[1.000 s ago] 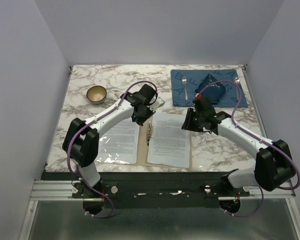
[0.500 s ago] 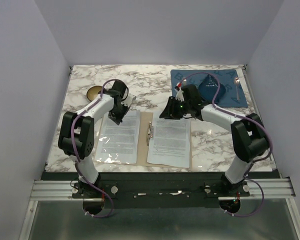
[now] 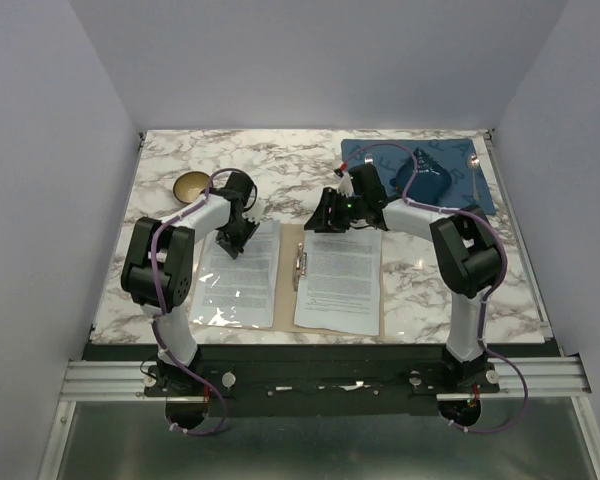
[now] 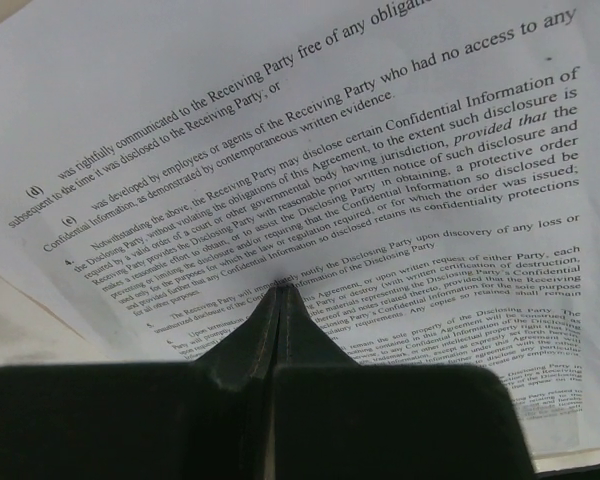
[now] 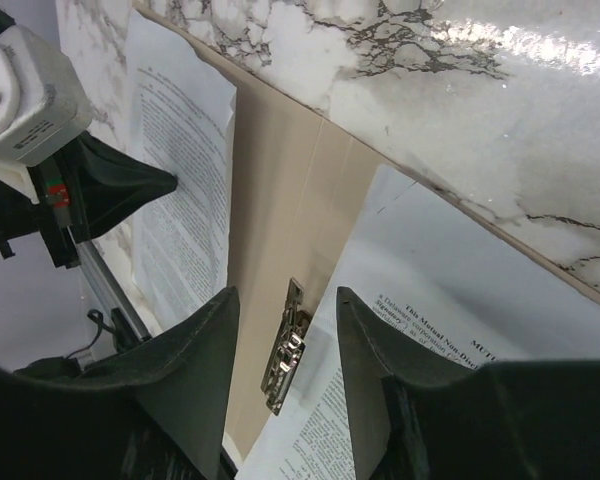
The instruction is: Put the files into the folder
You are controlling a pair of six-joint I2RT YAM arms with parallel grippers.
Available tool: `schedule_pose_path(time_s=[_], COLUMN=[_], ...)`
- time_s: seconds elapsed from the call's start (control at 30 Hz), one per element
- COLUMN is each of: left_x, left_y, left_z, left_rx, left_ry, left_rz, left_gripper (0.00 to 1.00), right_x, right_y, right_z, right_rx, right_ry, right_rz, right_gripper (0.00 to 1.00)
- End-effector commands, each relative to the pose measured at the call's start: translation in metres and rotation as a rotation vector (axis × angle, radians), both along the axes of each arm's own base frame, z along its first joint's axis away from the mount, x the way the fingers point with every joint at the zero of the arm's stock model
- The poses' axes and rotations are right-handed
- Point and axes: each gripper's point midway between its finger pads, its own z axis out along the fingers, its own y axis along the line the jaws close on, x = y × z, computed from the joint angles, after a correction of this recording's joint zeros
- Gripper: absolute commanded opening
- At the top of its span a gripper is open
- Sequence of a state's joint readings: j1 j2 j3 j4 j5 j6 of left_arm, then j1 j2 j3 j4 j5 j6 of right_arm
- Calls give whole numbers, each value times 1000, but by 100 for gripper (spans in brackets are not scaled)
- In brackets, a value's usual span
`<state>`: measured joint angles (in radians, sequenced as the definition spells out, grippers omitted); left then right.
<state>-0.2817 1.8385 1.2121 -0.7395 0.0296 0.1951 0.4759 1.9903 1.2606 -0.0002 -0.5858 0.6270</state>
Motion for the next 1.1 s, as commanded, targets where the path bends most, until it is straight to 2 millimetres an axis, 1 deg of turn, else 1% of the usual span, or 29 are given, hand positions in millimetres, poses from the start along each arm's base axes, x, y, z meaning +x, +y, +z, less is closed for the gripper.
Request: schedule_pose_path(time_s=[0.0, 0.03, 0.07, 0.13, 0.17, 0.2, 0.27, 0.3, 0.37, 0.4, 0.43, 0.47, 0.6, 0.67, 0.7, 0.87, 1.07], left_x=[0, 1, 0, -1, -1, -2, -4, -4, -6, -6, -6, -7, -9, -10, -10, -10, -10], left_y=[10, 15, 16, 18, 20, 20, 20, 20, 20, 19, 19, 19, 18, 19, 18, 19, 19], left_z=[-14, -14, -14, -15, -15, -16, -16, -16, -16, -16, -17, -17, -17, -17, -17, -15, -12], left_rx=[30, 53, 54, 58, 60, 60, 59, 58, 54, 50, 50, 48, 42, 42, 41, 40, 39], left_ry=[11, 5, 7, 7, 8, 8, 10, 12, 11, 12, 14, 16, 19, 19, 18, 13, 10], left_rz=[-2, 3, 6, 5, 7, 6, 7, 8, 9, 8, 8, 7, 9, 9, 11, 8, 9], left_gripper=[1, 1, 1, 1, 1, 1, 1, 1, 1, 1, 1, 1, 1, 1, 1, 0, 0], right_x=[24, 32, 37, 45, 54, 56, 66, 67, 65, 67, 65, 64, 58, 58, 60, 64, 62], right_y=[-4, -2, -6, -9, -8, -9, -11, -12, -17, -16, -17, -21, -20, -20, -24, -22, -20], right_z=[3, 10, 4, 3, 10, 0, 1, -8, -17, -17, -23, -27, -36, -39, -40, -37, -44], right_rx=[-57, -68, -103, -134, -152, -175, -210, -232, -273, -276, -286, -304, -339, -346, -363, -382, -412], right_ry=[-55, -80, -76, -82, -95, -75, -62, -38, 7, 10, 27, 42, 60, 67, 63, 48, 54], right_rz=[-46, -55, -73, -87, -101, -109, -136, -142, -158, -160, -160, -170, -168, -174, -190, -197, -194], right_gripper=[53, 53, 54, 54, 54, 54, 52, 52, 46, 43, 38, 37, 34, 29, 27, 22, 20])
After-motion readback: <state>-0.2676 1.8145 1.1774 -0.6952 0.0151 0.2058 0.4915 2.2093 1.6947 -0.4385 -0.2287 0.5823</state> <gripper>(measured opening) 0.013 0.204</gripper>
